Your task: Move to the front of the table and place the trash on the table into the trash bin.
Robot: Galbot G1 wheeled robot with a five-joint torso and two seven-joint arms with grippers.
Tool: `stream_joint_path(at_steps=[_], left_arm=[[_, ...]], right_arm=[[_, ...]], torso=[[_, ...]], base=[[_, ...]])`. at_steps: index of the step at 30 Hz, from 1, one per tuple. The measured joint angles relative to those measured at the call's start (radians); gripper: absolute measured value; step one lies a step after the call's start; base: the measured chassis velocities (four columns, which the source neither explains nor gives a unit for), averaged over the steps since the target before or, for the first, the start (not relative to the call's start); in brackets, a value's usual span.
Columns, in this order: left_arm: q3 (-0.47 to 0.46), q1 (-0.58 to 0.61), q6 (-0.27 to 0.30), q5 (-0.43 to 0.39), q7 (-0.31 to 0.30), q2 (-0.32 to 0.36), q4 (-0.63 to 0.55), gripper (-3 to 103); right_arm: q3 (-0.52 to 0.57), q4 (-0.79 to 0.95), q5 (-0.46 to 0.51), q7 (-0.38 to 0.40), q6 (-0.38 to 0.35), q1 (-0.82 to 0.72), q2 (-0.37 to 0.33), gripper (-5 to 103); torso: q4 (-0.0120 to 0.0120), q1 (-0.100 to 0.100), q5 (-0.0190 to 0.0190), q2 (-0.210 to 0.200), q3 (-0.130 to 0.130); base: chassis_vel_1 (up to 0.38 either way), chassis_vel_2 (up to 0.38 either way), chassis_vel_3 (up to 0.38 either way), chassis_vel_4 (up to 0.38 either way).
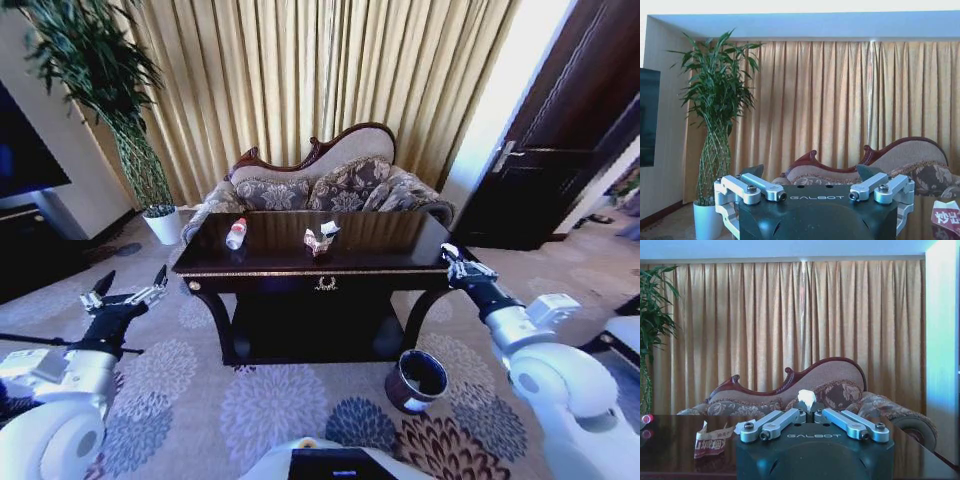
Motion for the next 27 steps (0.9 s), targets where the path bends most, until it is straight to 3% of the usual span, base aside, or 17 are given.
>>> stream_joint_path(at_steps=[4,7,11,14,19,22,27], left_arm=[[0.000,0.001,-0.001,0.000,0.000,-0.001,0.000,100],[0.001,0.001,-0.002,0.001,0.001,-0.005,-0.002,100],[0.001,0.001,-0.002,0.001,0.001,-0.007,-0.002,100],[0.003,0.002,-0.003,0.001,0.003,-0.011,-0.003,100],[0.003,0.003,-0.003,0.001,0.003,-0.013,-0.003,100],[0.004,0.005,-0.003,0.001,0.003,-0.017,-0.003,100],[0.003,0.011,-0.007,0.001,0.004,-0.017,-0.003,100]], right_arm=[[-0.015,-0.043,-0.013,-0.013,0.002,-0.001,0.010,3],[-0.066,-0.243,-0.100,-0.055,0.012,0.003,0.028,3],[-0.091,-0.350,-0.116,-0.068,0.015,0.008,0.040,3],[-0.130,-0.557,-0.111,-0.079,0.018,0.039,0.074,3],[-0.159,-0.690,-0.133,-0.080,0.031,0.092,0.090,3],[-0.190,-0.823,-0.171,-0.080,0.055,0.155,0.097,3],[-0.251,-1.071,-0.323,-0.072,0.146,0.263,0.096,3]], torso=[[0.0000,0.000,-0.0005,0.000,0.000],[0.0001,0.001,0.0003,-0.001,0.001],[0.0002,0.002,0.0001,-0.001,0.001],[-0.0002,0.001,0.0003,-0.001,0.001],[-0.0001,0.000,-0.0002,0.000,0.000],[0.0002,0.000,-0.0002,0.000,0.000],[0.0000,0.001,0.0003,-0.001,0.001]], base=[[0.026,-0.041,-0.022,0.025],[0.000,0.000,0.000,0.000],[0.000,0.000,0.000,0.000],[0.000,0.000,0.000,0.000],[0.000,0.000,0.000,0.000],[0.000,0.000,0.000,0.000],[0.000,0.000,0.000,0.000]])
